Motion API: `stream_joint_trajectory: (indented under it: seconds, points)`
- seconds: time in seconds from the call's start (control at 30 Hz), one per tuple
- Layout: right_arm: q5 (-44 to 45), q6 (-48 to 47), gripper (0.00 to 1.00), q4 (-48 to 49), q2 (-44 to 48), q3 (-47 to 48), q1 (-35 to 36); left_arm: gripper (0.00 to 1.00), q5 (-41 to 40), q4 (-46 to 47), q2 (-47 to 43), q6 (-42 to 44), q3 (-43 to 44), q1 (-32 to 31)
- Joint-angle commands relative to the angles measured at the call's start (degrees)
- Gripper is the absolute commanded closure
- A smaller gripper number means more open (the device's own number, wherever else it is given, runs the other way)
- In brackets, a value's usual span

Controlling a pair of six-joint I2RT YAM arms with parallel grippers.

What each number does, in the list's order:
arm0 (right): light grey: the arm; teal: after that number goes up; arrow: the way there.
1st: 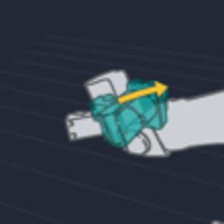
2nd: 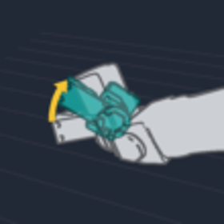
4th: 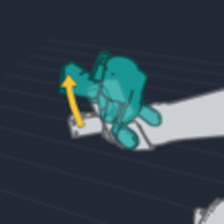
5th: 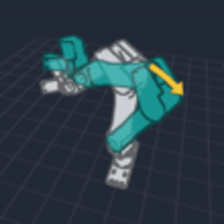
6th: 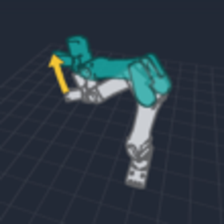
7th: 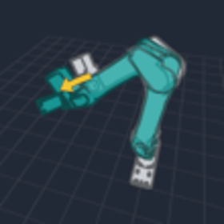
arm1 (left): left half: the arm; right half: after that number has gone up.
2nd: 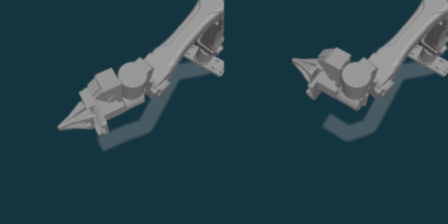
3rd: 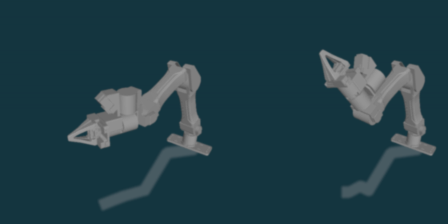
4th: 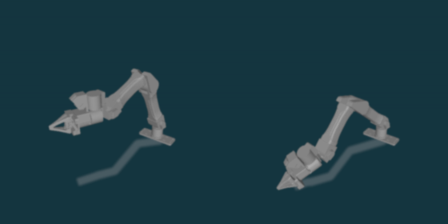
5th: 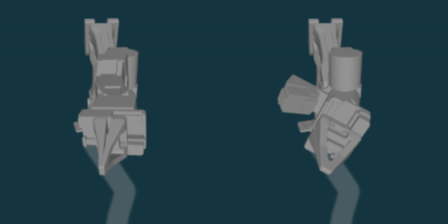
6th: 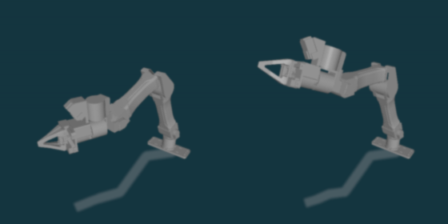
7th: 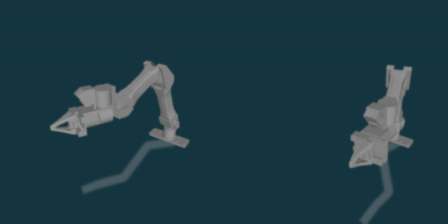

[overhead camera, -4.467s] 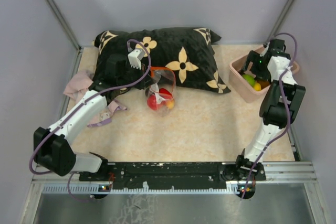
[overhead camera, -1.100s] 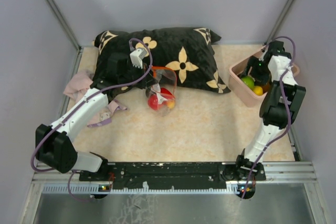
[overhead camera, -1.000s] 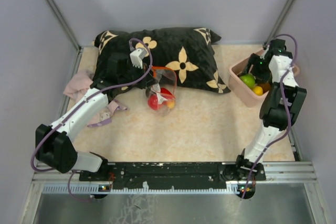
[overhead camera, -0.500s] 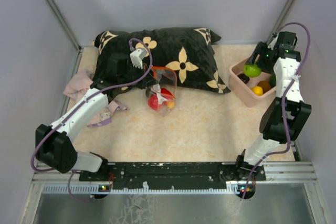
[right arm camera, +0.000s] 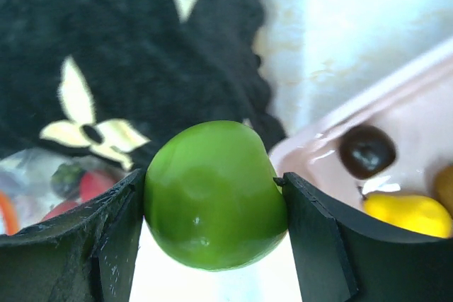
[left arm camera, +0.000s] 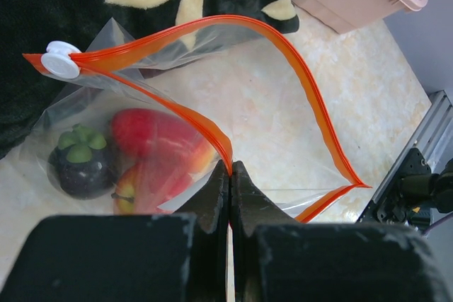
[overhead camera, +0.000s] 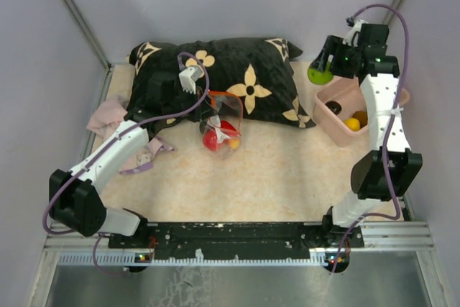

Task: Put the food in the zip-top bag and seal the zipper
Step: Place the fake fruit in the zipper food storage bag.

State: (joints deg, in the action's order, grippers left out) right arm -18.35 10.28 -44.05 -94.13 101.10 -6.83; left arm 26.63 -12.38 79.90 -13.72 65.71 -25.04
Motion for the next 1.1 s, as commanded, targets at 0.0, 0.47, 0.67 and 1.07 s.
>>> stream_joint_trajectory:
  seconds: [0.0, 0.47, 0.67, 1.07]
  points:
    - [-4.65, 0.88, 0.59, 2.33, 2.86, 4.35, 5.51, 1.00, 1.35, 1.65, 0.52, -0.25, 2.05, -0.44]
    - [-11.70, 7.03, 0.59, 13.92, 3.07, 1.21, 24.02, 1.00, -0.07, 1.79, -1.34, -1.16, -0.10, -0.60]
    - [-16.50, 11.31, 0.59, 21.68, 2.99, -3.38, 28.87, 1.00, -0.55, 2.87, -2.18, -2.05, -1.45, -0.59]
    - [-21.68, 15.76, 0.59, 32.65, 2.23, -14.35, 34.54, 1.00, -1.33, 3.66, -3.03, -3.00, -2.60, -0.56]
